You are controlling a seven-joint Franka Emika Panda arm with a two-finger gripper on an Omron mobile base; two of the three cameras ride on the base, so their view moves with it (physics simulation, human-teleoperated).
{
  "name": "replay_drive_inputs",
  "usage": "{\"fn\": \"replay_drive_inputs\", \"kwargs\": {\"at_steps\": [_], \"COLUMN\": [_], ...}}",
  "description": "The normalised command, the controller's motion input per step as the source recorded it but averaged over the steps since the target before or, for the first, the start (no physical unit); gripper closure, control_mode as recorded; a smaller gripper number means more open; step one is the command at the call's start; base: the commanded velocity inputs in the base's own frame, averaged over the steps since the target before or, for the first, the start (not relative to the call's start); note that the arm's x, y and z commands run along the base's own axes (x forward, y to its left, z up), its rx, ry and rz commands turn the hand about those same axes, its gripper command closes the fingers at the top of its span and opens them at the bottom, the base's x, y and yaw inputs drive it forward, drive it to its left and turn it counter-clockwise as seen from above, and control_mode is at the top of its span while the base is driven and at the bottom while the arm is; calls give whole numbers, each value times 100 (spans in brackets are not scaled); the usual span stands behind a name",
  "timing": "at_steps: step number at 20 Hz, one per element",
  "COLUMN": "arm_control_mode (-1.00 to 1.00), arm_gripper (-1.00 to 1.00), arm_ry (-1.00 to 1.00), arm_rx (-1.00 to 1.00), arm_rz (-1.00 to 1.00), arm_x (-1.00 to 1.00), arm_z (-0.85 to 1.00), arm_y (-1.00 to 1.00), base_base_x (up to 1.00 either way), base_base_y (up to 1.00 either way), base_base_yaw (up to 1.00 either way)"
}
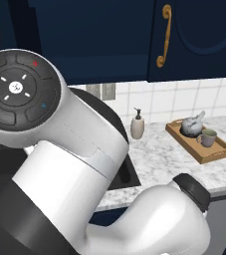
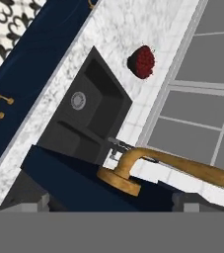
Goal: Pick the kettle from the counter and place it on the tray. Then pick the mug from the cabinet and place it on the tray. Then close the cabinet doors.
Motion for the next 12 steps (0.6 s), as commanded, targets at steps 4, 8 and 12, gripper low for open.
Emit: {"fn": "replay_drive_inputs", "kwargs": {"at_steps": [4,8,12], "arm_control_mode": [-100,-100,-100], "arm_gripper": [-100,-100,-100], "arm_ry": [-5,-3,0], "arm_rx": [0,0,0], "arm_rz": [-4,-16,-16], "arm_x": [11,14,22], "arm_z": [-4,-11,-8], "arm_y": [-17,-44,-47], "base_base_x": [0,0,0], "base_base_y": [0,0,0], "base_base_yaw": [0,0,0]}}
